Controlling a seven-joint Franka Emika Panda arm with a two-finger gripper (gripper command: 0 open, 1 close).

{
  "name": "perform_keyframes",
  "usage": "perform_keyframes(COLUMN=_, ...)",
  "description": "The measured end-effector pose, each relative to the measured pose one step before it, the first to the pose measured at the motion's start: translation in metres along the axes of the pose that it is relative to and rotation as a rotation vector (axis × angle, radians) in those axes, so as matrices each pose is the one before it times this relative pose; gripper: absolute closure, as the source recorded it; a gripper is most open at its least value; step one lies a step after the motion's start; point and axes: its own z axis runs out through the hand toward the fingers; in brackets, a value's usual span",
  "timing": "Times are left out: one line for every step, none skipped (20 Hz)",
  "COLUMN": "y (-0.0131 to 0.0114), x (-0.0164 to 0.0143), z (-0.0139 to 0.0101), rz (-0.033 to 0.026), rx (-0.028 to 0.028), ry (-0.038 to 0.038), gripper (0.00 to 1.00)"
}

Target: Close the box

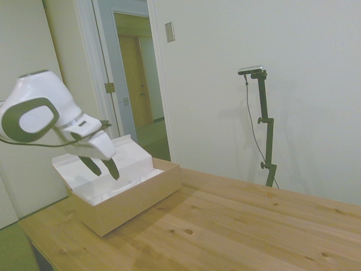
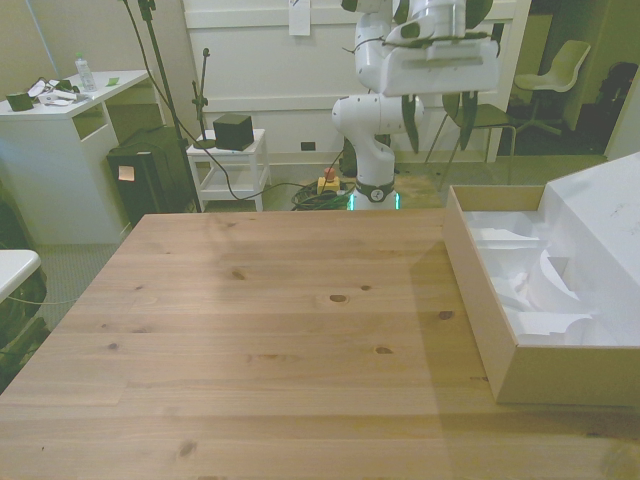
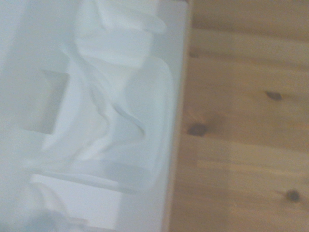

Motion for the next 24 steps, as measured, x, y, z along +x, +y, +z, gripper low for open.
perform_keyframes(y=-0.01130, x=-0.00782, z=-0.01272, rz=-0.02861, rx=0.02308, ry=0.01234, gripper=0.00)
perform_keyframes(y=-0.01253, x=-0.00748, z=-0.01153, rz=-0.02990, rx=0.02094, ry=0.01293, gripper=0.00)
perform_keyframes(y=-0.01314, x=-0.00632, z=-0.01016, rz=-0.02971, rx=0.01867, ry=0.01288, gripper=0.00)
perform_keyframes(y=-0.01218, x=-0.00533, z=-0.00868, rz=-0.02882, rx=0.01463, ry=0.01221, gripper=0.00)
perform_keyframes(y=-0.01034, x=-0.00368, z=-0.00688, rz=-0.02729, rx=0.01063, ry=0.00900, gripper=0.00)
perform_keyframes(y=-0.00769, x=-0.00165, z=-0.00608, rz=-0.02581, rx=0.00795, ry=0.00608, gripper=0.00)
perform_keyframes(y=-0.00810, x=-0.00110, z=-0.00493, rz=-0.02142, rx=0.00600, ry=0.00676, gripper=0.00)
perform_keyframes(y=-0.00907, x=-0.00092, z=-0.00357, rz=-0.01782, rx=0.00504, ry=0.00641, gripper=0.00)
perform_keyframes(y=-0.01246, x=-0.00171, z=-0.00239, rz=-0.02259, rx=0.00459, ry=0.00501, gripper=0.00)
perform_keyframes(y=-0.01541, x=-0.00235, z=-0.00075, rz=-0.02580, rx=0.00391, ry=0.00168, gripper=0.00)
perform_keyframes(y=-0.01776, x=-0.00221, z=0.00122, rz=-0.02623, rx=0.00271, ry=-0.00114, gripper=0.00)
perform_keyframes(y=-0.01754, x=-0.00103, z=0.00206, rz=-0.02265, rx=0.00207, ry=-0.00114, gripper=0.00)
perform_keyframes(y=-0.01627, x=-0.00002, z=0.00310, rz=-0.02048, rx=-0.00019, ry=-0.00121, gripper=0.00)
perform_keyframes(y=-0.01599, x=0.00000, z=0.00411, rz=-0.02099, rx=-0.00409, ry=0.00158, gripper=0.00)
perform_keyframes(y=-0.01561, x=-0.00086, z=0.00384, rz=-0.01902, rx=-0.00354, ry=0.00226, gripper=0.00)
perform_keyframes(y=-0.01610, x=-0.00169, z=0.00415, rz=-0.01961, rx=-0.00416, ry=0.00341, gripper=0.00)
perform_keyframes(y=-0.01668, x=-0.00311, z=0.00451, rz=-0.02020, rx=-0.00534, ry=0.00515, gripper=0.00)
perform_keyframes(y=-0.01808, x=-0.00420, z=0.00559, rz=-0.01934, rx=-0.00524, ry=0.00488, gripper=0.00)
perform_keyframes(y=-0.01813, x=-0.00454, z=0.00700, rz=-0.01689, rx=-0.00493, ry=0.00369, gripper=0.00)
perform_keyframes(y=-0.01750, x=-0.00437, z=0.00903, rz=-0.01623, rx=-0.00484, ry=0.00151, gripper=0.00)
perform_keyframes(y=-0.01740, x=-0.00413, z=0.01061, rz=-0.01359, rx=-0.00308, ry=0.00000, gripper=0.00)
perform_keyframes(y=-0.01536, x=-0.00274, z=0.01181, rz=-0.01057, rx=-0.00179, ry=-0.00236, gripper=0.00)
perform_keyframes(y=-0.01407, x=-0.00256, z=0.01265, rz=-0.01164, rx=-0.00096, ry=-0.00207, gripper=0.00)
perform_keyframes(y=-0.01321, x=-0.00310, z=0.01292, rz=-0.01133, rx=0.00023, ry=-0.00176, gripper=0.00)
